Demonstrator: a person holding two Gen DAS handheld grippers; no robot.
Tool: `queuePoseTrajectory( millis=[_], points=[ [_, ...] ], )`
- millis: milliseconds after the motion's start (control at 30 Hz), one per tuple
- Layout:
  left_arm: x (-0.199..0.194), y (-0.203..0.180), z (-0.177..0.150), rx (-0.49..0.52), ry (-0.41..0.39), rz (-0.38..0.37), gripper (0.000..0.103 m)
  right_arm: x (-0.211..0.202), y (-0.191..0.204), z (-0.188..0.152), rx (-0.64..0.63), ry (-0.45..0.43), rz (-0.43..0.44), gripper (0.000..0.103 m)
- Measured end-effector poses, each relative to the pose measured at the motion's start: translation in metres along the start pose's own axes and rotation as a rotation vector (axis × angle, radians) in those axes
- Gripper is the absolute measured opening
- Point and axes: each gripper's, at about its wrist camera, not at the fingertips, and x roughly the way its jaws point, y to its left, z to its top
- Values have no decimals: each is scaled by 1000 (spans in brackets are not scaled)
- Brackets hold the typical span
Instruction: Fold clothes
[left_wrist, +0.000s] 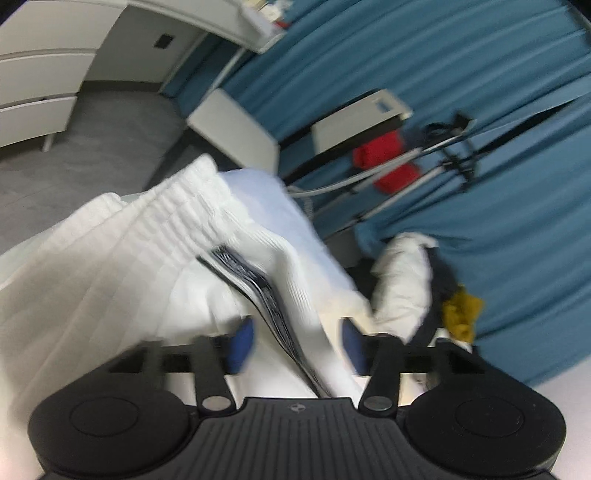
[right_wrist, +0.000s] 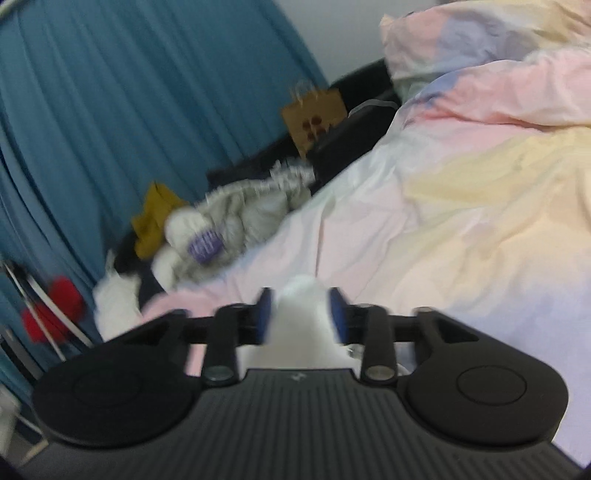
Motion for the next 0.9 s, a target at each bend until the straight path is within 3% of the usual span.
queuePoseTrajectory(
  millis=[33,133,200,300,367,467,633,733,900],
  points=[
    [-11,-2,-6,15,-13,-10,68,-11,-5,-1,21,-17,8,65],
    [-40,-4,-28,14,-13,-22,76,-37,-22,-7,67,-3,9,66],
    [-58,4,-47,-37,3,-34,82,-52,-33,-12,95,29,11,66],
    [-76,28,-74,-142,45,2,82,-72,-51,-21,158,90,14,65],
    [-79,41,-86,-195,117,29,82,-82,-68,-27,242,120,32,66],
    [-85,54,-96,-262,140,36,83,-86,-88,-38,375,199,32,65],
    [-68,66,-96,-329,115,9,83,-64,-96,-64,477,376,158,65],
    [-40,74,-94,-368,114,-4,83,-46,-80,-71,413,372,202,65],
    [-4,61,-91,-226,73,-18,82,-15,-63,-75,324,314,223,65]
  ],
)
